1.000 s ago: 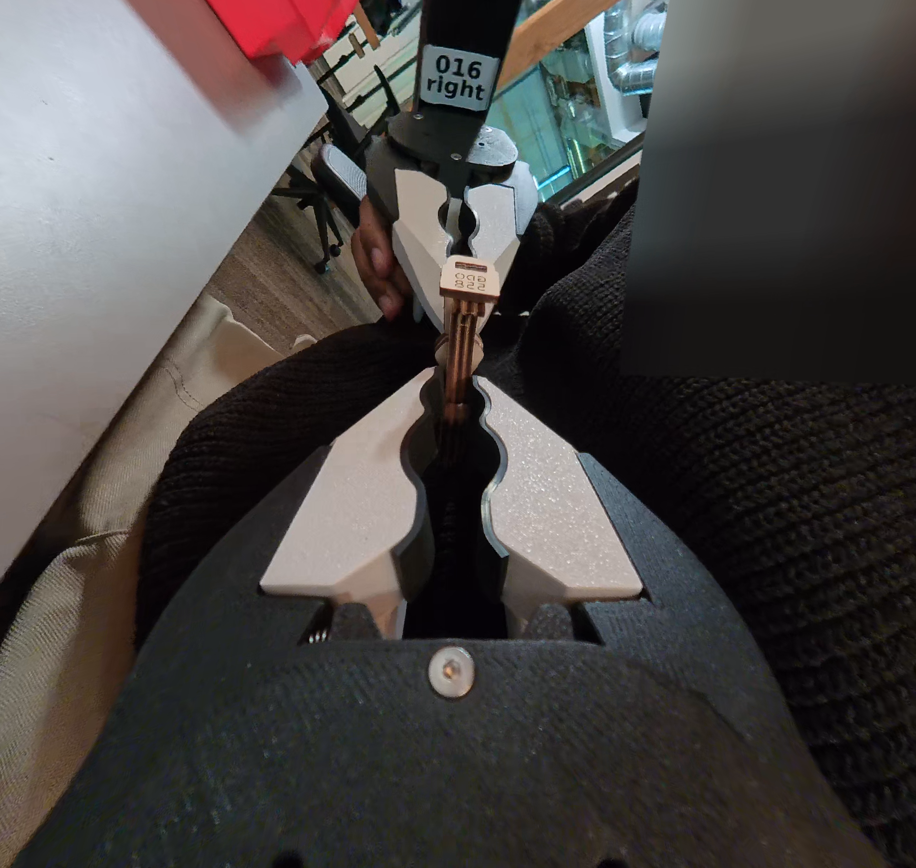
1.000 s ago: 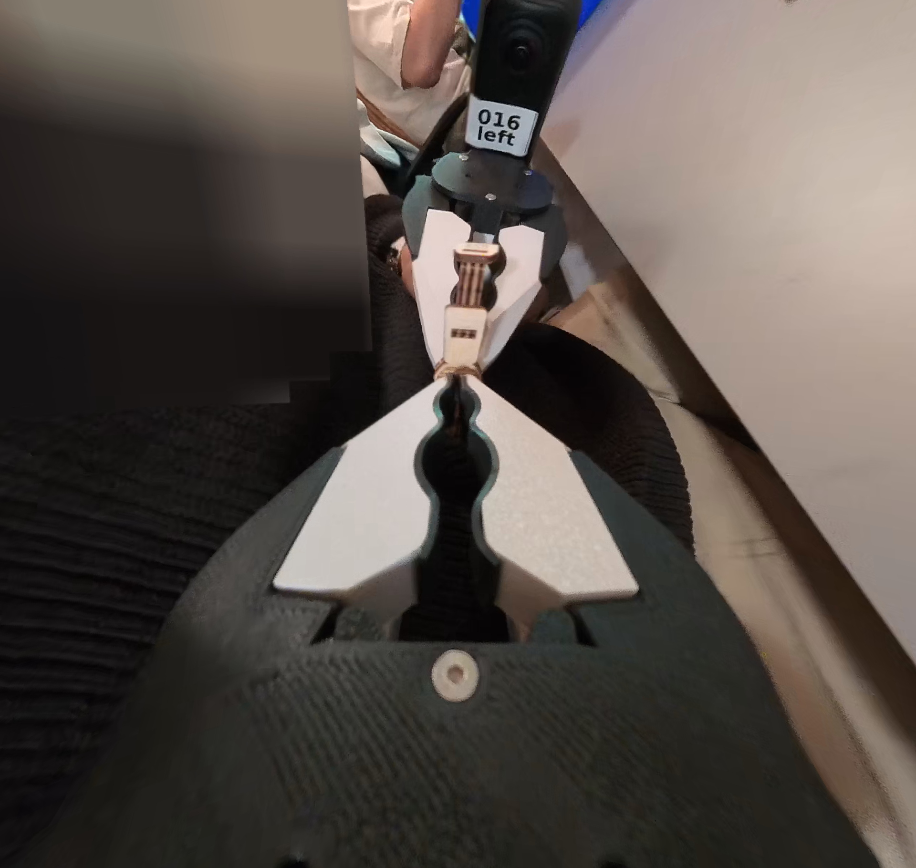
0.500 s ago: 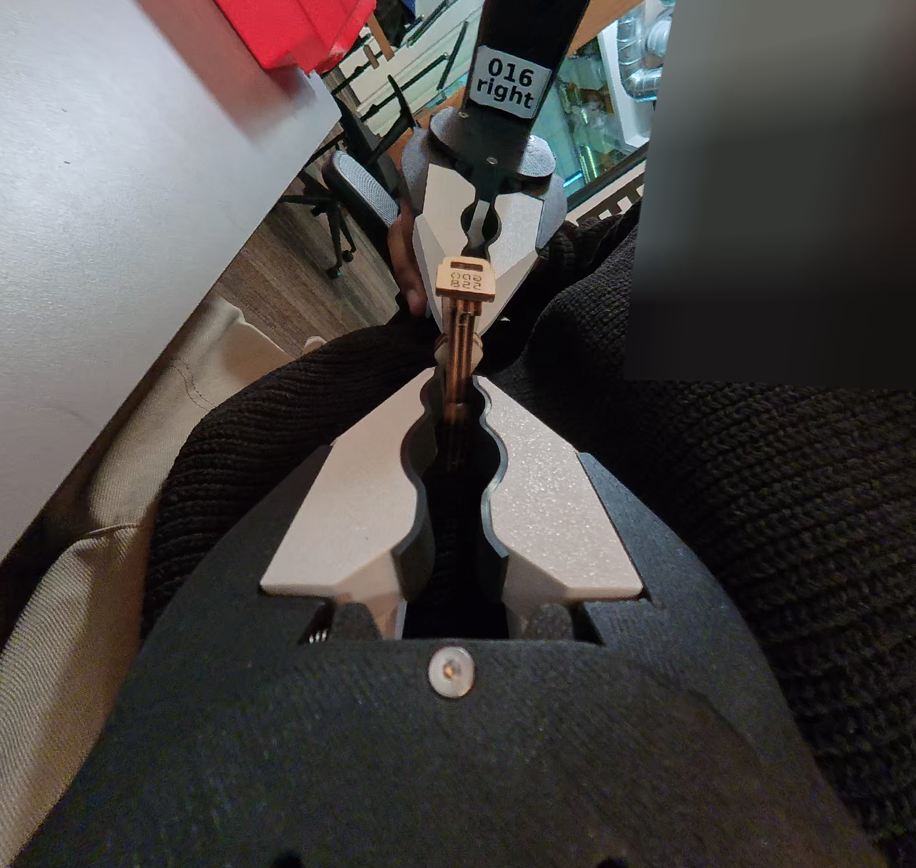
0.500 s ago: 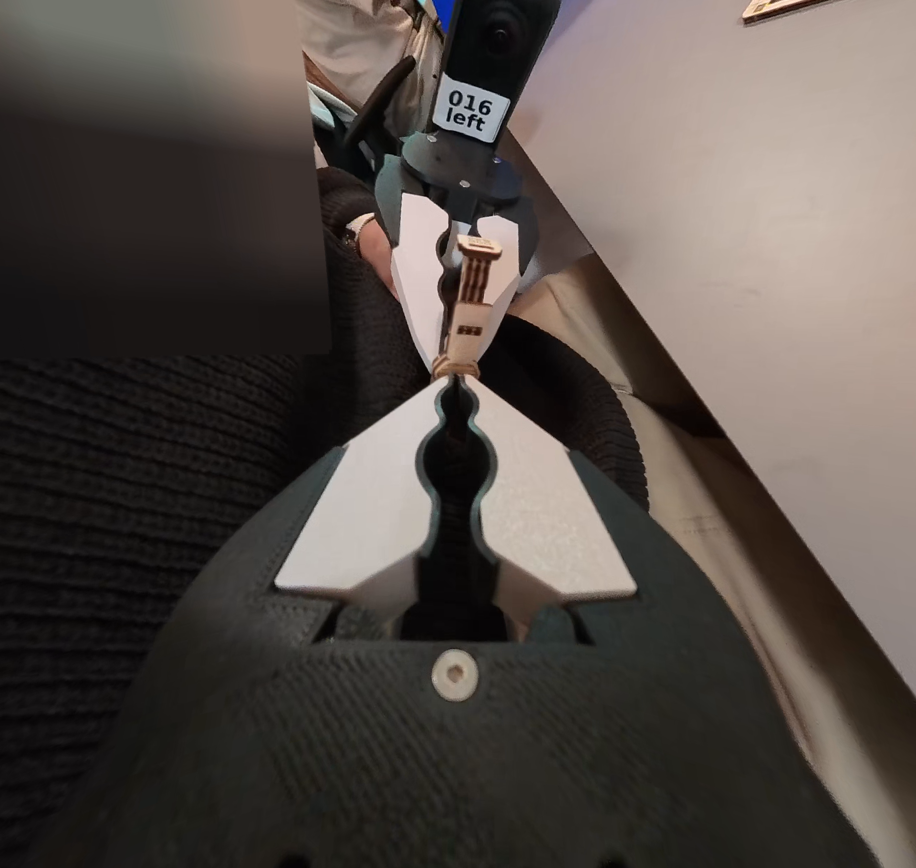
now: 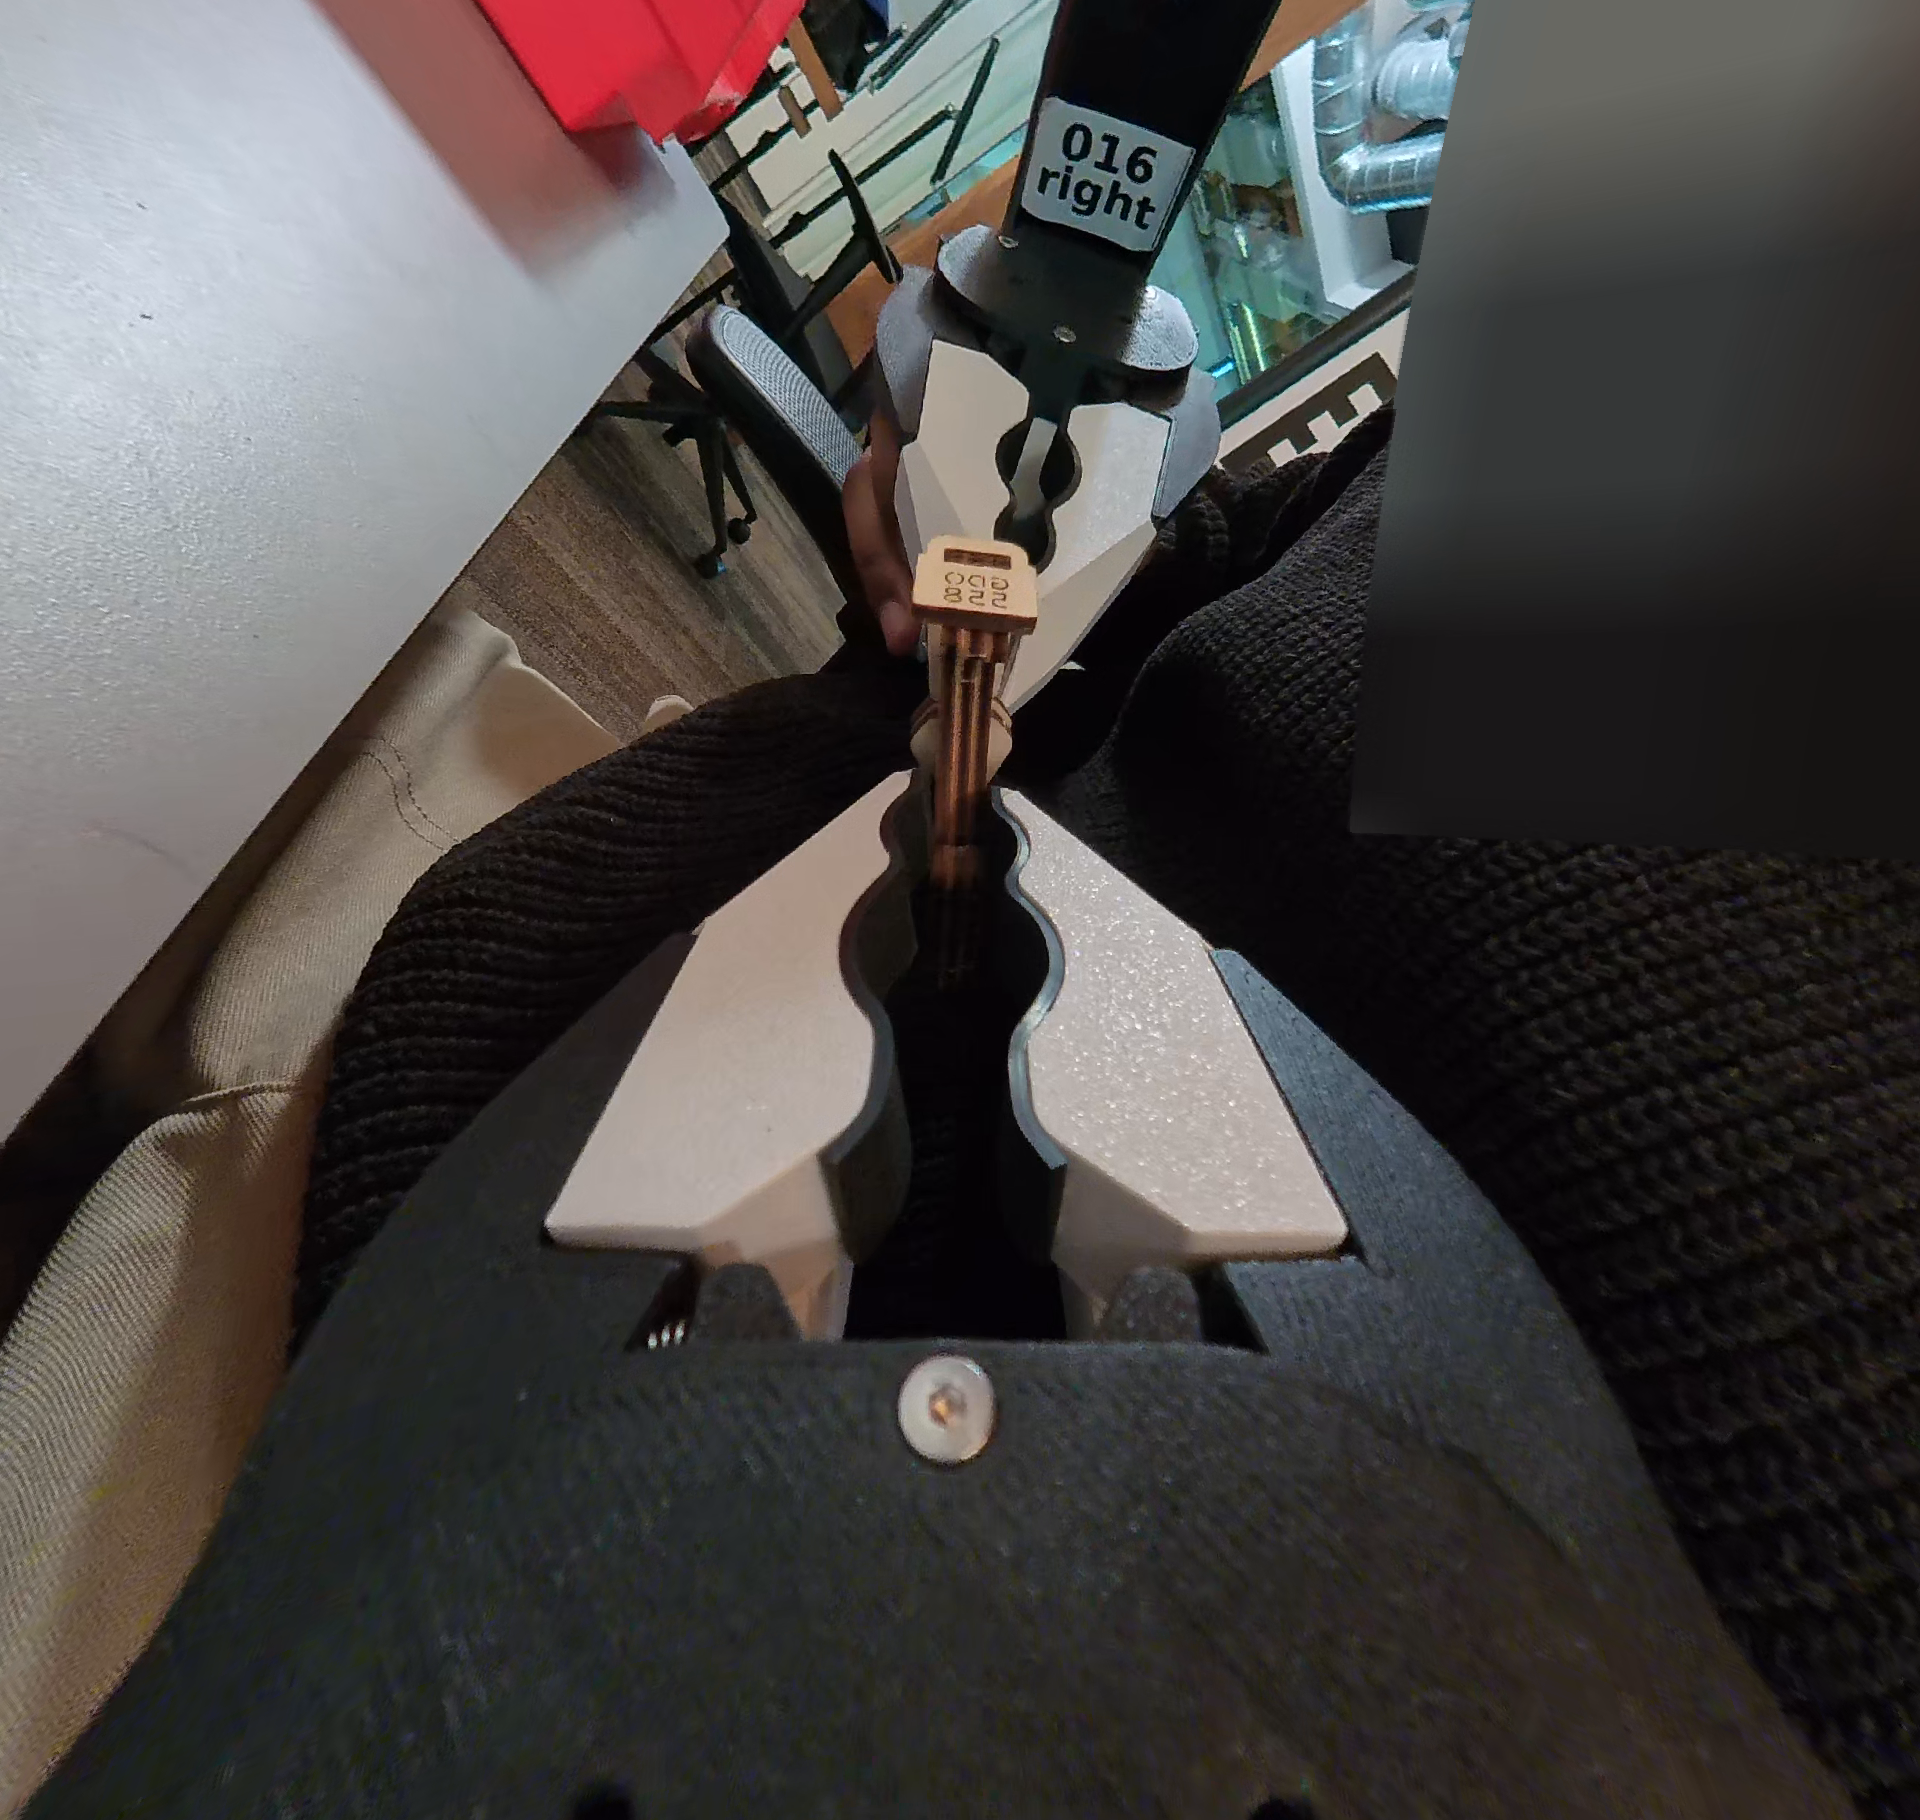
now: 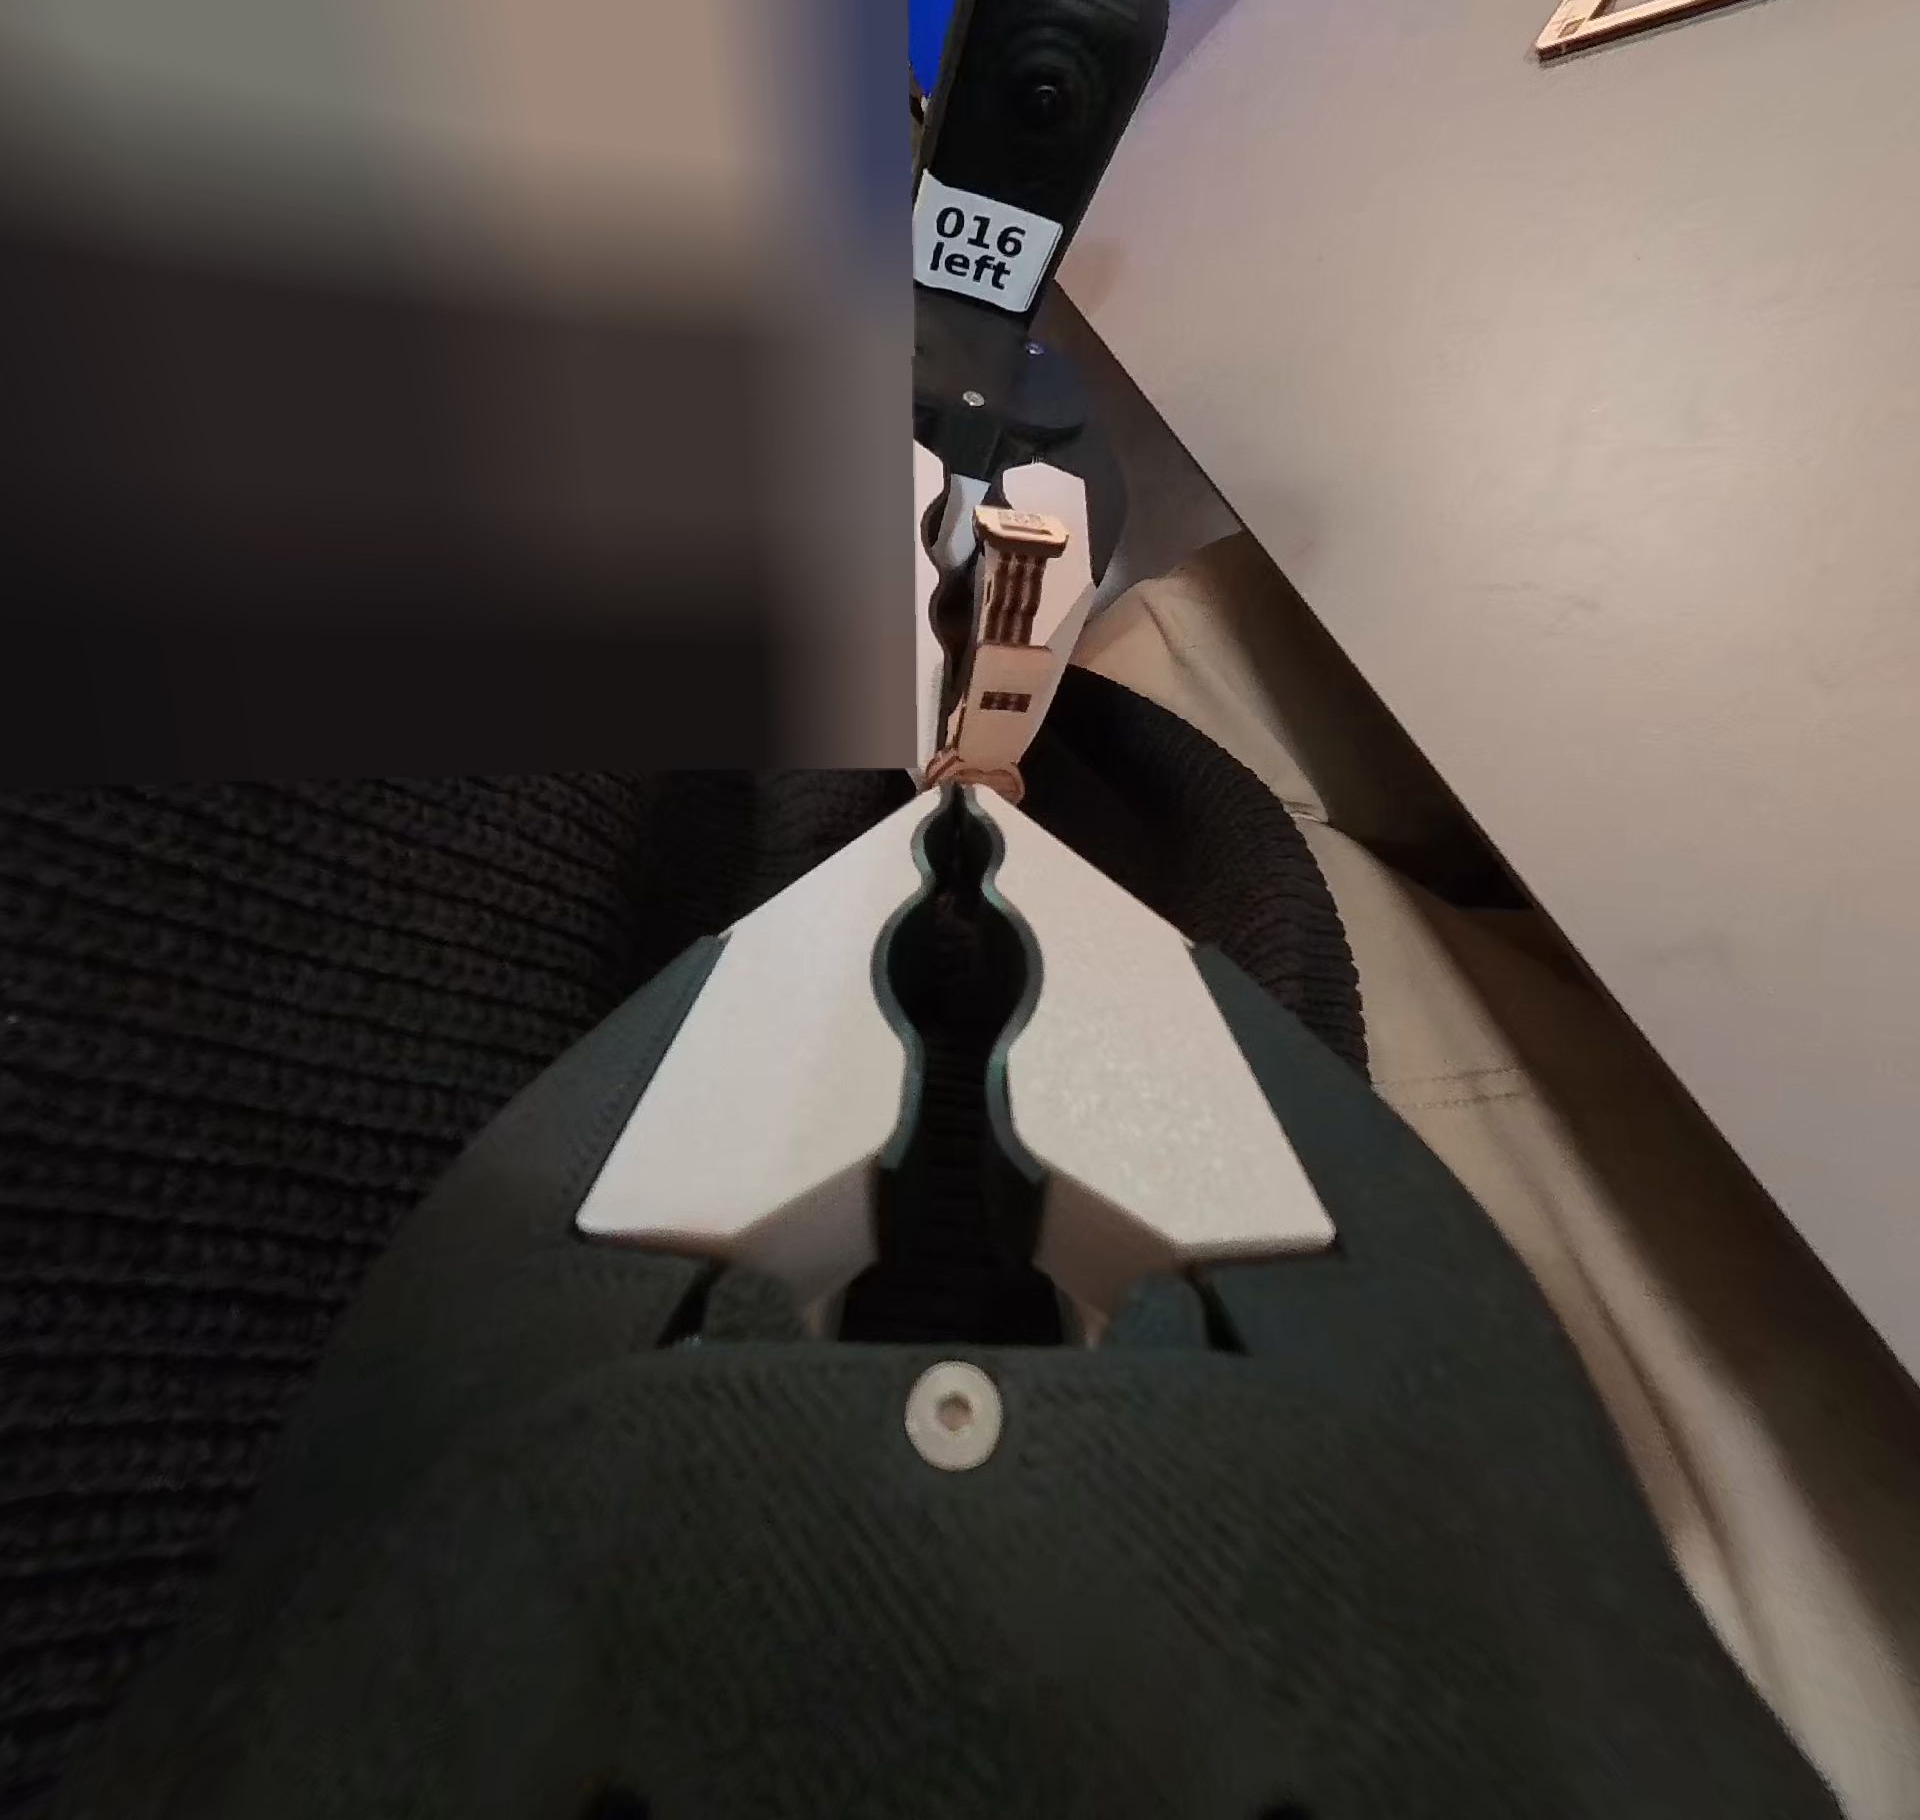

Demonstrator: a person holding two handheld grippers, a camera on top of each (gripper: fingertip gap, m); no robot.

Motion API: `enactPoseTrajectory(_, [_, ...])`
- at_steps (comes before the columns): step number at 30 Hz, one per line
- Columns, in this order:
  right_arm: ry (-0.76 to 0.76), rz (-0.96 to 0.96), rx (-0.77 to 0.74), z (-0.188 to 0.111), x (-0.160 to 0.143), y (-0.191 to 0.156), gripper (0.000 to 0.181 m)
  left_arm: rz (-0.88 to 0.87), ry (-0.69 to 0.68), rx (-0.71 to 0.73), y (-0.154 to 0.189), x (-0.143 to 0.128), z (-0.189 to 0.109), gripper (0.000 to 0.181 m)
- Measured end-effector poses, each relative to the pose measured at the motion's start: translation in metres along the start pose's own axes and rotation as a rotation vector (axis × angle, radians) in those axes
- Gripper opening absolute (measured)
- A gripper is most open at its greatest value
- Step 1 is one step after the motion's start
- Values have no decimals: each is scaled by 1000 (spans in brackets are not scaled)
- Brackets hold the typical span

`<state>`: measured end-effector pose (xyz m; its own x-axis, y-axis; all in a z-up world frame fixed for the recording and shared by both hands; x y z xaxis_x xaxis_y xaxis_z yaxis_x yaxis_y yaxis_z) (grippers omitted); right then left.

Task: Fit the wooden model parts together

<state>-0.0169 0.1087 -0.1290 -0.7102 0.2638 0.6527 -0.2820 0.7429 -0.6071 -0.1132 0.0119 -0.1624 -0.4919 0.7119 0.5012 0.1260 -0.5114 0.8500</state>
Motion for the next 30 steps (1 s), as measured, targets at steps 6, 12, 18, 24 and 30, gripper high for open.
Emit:
enactPoseTrajectory(6, [-12,4,1,1,-2,-1,0,-10,-17,12,0,-1,2,7])
enactPoseTrajectory(12, [-13,-13,-14,2,-2,-3,0,1,-19,15,1,-1,2,6])
enactPoseTrajectory(18, [6,59,33,1,-1,-1,0,12,-8,-4,2,0,1,7])
enactPoseTrajectory(24, [13,56,-25,-3,0,3,0,18,4,-19,3,0,0,7])
enactPoseTrajectory(30, [-2,31,-26,0,-3,0,0,36,5,-29,5,-1,1,7])
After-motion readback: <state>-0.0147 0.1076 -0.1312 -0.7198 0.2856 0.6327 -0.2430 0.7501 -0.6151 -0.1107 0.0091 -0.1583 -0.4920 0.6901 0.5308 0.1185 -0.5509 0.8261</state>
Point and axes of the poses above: each gripper's, where its closed fingertips meet, z out along the fingers, x out of its top, y = z × x across the jaws, the point moved 7 cm from there along -z, back along the fingers, and after that the axes turned 10 degrees about -x, right-handed, at the moved point
